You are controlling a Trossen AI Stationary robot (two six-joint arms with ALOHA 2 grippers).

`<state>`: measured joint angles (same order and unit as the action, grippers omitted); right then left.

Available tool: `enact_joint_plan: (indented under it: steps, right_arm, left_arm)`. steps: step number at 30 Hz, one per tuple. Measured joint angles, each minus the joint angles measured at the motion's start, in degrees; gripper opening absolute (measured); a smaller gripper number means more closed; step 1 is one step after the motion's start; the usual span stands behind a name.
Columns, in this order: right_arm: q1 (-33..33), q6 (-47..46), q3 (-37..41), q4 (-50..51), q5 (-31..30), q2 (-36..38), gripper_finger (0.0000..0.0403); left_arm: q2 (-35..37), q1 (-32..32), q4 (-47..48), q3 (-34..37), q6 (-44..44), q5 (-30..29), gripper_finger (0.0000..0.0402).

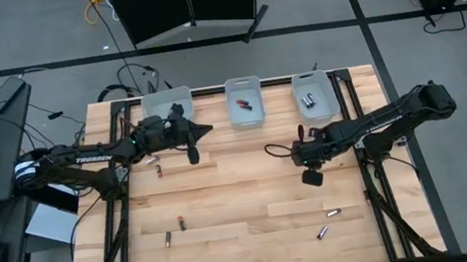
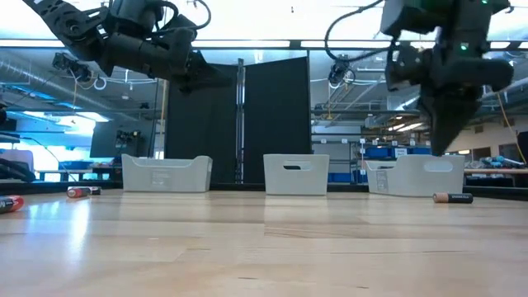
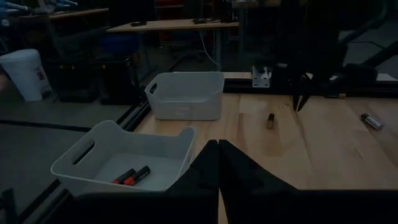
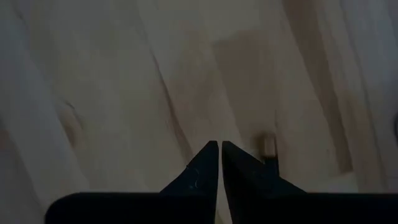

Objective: Sort batteries
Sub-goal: Put the bottom right black brown battery into the left bin

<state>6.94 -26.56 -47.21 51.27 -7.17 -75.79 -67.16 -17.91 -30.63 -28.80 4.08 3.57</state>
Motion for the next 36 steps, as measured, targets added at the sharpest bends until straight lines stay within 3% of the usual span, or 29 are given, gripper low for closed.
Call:
enact_joint_plan:
  steps: [7, 18, 26, 36]
  right_arm:
    - [2.62, -3.99, 1.15, 3.65, 10.95, 2.14, 0.0052]
    - [19.45, -16.11, 1.15, 9.11, 27.76, -3.31, 0.0156]
    - [28.32, -20.19, 1.15, 11.36, 30.38, -11.92, 0.0234]
    - [33.77, -12.38, 1.15, 16.08, 31.42, -21.11, 0.0296]
  left_arm:
    - [0.0, 0.0, 0.31, 0.0, 0.07, -0.06, 0.0008]
    - [-0.02, 0.0, 0.65, 0.0, 0.15, -0.09, 0.0008]
    - [-0.02, 0.0, 0.57, 0.0, 0.13, -0.09, 0.0008]
    - [-0.02, 0.0, 0.59, 0.0, 0.14, -0.09, 0.0008]
